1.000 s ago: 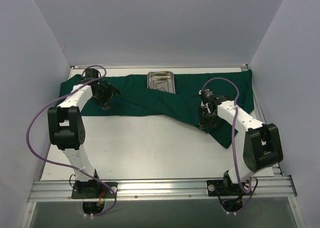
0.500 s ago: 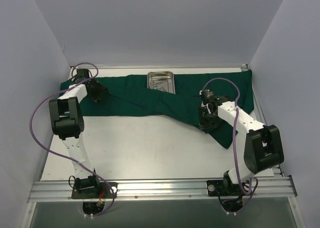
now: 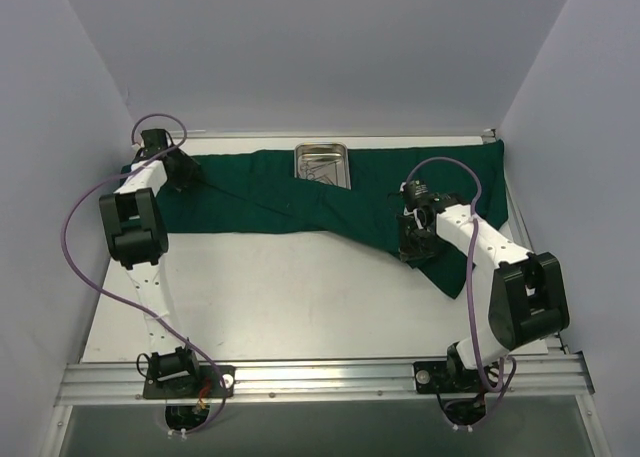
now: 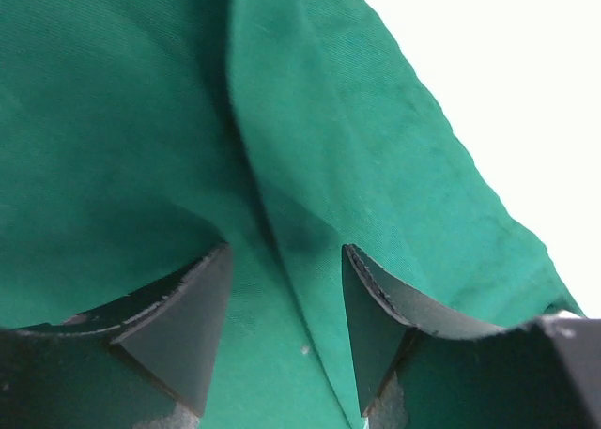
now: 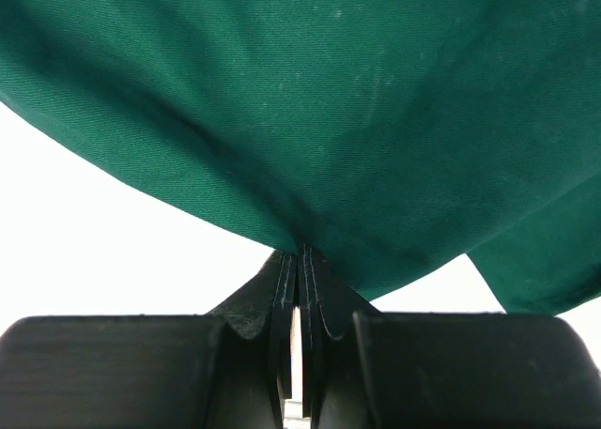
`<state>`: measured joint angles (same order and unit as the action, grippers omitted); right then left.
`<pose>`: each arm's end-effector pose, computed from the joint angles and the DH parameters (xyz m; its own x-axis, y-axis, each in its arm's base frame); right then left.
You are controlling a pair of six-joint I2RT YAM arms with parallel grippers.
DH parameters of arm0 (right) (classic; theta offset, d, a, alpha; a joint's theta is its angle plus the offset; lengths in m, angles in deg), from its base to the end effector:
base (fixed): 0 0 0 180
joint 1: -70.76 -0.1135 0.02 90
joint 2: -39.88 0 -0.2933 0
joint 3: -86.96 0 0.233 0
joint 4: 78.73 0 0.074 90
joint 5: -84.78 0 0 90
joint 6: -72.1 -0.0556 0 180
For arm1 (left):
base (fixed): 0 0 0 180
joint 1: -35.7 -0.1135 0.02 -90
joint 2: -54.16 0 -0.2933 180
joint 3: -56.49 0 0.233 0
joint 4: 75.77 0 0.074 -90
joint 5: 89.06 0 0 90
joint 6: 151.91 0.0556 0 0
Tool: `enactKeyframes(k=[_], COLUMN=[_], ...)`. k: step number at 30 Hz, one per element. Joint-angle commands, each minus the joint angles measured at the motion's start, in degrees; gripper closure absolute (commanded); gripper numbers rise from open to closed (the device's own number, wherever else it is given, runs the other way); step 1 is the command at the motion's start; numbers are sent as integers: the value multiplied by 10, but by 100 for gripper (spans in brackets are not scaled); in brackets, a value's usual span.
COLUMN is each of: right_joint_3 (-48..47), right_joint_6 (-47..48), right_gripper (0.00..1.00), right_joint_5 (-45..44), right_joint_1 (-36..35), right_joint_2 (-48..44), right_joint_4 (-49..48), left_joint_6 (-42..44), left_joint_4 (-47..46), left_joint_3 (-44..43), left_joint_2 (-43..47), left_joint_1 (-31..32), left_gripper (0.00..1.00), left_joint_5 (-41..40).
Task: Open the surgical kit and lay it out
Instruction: Open the surgical kit at the center of the board.
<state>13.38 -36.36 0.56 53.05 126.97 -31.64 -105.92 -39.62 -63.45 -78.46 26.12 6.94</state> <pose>0.2795 0.0951 0.2393 -0.8980 0.0440 -0.4379 -0.0690 0.9687 0.2387 0.5246 0.0826 0.1809 -0.4660 -0.7794 -0.4188 -0.5860 0.6265 -0.5140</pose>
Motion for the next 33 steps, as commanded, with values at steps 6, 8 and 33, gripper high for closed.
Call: enactKeyframes(k=[6, 8, 33], right_joint_3=[-1, -1, -102], right_joint_6=[-11, -11, -49], right_gripper=[100, 100, 100], right_joint_5=[-14, -16, -7], right_joint_1=[-5, -5, -21], right_joint_2=[-16, -15, 10], right_joint_4=[29, 31, 201], left_joint_6=[27, 29, 46], left_joint_4=[11, 23, 445], left_joint_3=[-79, -105, 237], left_joint_2=[-47, -57, 442], left_joint_1=[-3, -3, 83], left_gripper=[49, 56, 98], left_joint_5=[-12, -12, -130])
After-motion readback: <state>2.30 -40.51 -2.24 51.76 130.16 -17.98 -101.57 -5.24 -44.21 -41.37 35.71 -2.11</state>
